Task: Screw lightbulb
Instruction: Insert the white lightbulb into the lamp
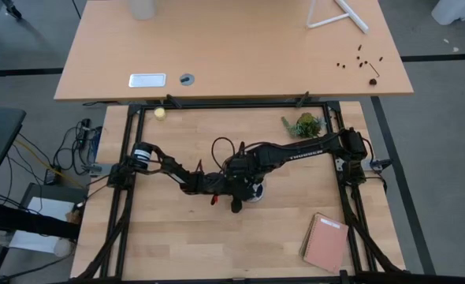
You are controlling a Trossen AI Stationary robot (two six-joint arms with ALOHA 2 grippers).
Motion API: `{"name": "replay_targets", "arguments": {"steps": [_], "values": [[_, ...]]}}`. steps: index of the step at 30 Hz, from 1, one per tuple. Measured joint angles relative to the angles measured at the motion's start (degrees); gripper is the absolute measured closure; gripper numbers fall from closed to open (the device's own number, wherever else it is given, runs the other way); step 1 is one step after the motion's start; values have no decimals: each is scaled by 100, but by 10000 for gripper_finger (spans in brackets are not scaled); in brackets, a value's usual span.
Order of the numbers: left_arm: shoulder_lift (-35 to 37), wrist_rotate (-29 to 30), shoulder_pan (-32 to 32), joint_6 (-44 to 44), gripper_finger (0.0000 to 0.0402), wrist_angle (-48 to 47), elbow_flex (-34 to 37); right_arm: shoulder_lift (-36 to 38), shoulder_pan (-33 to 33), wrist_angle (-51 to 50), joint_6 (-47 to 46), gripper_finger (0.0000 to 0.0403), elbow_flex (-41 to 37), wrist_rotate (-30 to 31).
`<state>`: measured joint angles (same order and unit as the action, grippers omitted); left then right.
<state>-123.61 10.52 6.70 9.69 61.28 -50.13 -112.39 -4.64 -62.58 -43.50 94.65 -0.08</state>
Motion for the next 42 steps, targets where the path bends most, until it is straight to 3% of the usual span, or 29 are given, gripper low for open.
{"name": "replay_targets", "arguments": {"steps": [15,22,34,42], "values": [[2,5,6,-31,211,-13,0,169,108,1,1391,7,-2,-76],[2,6,6,-33,211,-15,0,332,139,30,2113,9,0,-61],[2,5,6,-42,211,-15,2,346,-96,23,5480,13,0,53],[2,3,6,-43,211,-15,2,342,-134,-13,5722,26,0,53]]}}
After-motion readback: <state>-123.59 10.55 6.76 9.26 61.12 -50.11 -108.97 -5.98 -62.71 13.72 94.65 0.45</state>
